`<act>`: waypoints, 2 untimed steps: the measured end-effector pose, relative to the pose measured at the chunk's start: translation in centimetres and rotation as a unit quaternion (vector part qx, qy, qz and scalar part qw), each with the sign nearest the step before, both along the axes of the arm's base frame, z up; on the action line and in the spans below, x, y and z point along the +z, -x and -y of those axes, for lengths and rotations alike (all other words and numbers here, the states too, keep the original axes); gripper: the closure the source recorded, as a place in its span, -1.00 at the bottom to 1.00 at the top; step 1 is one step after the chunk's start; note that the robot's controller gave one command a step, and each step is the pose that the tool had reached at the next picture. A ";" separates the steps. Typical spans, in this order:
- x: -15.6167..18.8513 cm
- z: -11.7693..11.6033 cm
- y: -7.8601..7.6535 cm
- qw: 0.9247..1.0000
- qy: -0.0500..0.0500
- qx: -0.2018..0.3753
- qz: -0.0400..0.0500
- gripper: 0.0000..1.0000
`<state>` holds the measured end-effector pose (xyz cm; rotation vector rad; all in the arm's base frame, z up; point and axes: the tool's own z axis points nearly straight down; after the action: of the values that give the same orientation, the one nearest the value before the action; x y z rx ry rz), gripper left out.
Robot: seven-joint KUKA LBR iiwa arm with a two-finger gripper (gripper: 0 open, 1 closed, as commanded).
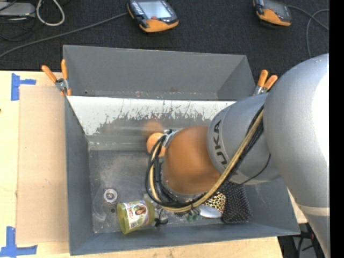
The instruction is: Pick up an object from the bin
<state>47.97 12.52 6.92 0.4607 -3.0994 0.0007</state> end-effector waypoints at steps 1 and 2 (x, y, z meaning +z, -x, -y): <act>0.2 0.6 -0.2 1.000 0.000 -0.008 -0.001 1.00; 7.6 0.6 0.7 1.000 0.000 0.016 -0.004 1.00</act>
Offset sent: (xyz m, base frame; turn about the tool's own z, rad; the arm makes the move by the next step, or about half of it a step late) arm -0.0102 -0.0053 0.1265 -0.0634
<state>47.30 11.96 14.47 0.5083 -3.0843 0.0001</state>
